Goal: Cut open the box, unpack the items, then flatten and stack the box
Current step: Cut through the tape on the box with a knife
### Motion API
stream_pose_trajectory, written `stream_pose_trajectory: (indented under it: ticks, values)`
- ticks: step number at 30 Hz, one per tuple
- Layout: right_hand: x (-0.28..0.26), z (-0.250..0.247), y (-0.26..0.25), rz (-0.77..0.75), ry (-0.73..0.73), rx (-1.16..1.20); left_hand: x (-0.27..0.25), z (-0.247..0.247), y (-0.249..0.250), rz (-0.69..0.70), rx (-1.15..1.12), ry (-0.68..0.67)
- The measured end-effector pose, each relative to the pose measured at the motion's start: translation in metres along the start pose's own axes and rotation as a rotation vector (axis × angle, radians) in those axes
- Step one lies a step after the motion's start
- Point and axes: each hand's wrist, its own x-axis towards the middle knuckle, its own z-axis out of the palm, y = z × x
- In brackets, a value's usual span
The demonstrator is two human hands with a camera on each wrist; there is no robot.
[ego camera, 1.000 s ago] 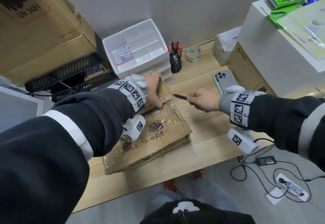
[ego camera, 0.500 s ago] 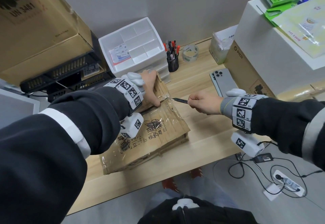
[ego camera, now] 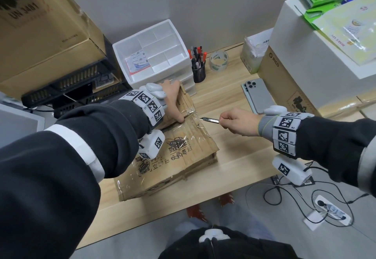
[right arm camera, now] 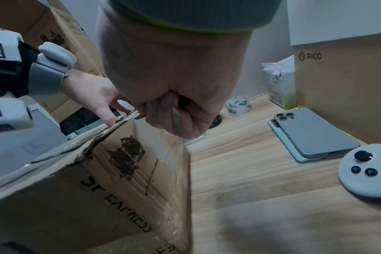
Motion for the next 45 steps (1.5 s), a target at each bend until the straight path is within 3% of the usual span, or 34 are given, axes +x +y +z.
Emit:
stream_pose_trajectory:
  ticks: [18,24,31,45]
  values:
    - [-0.006,-0.005,0.011,0.016,-0.063,0.034,0.000,0.002,-0.002,-0.034,0.002,0.009]
    - [0.006,-0.010,0.033,0.136,-0.035,0.328,-0.001,0.002,-0.003,-0.023,-0.001,0.001]
    - [0.016,0.001,0.039,0.163,-0.044,0.574,-0.008,-0.006,-0.003,-0.007,-0.008,-0.035]
    - [0.030,0.022,0.020,0.231,0.025,0.719,-0.023,0.003,-0.001,0.122,-0.119,-0.020]
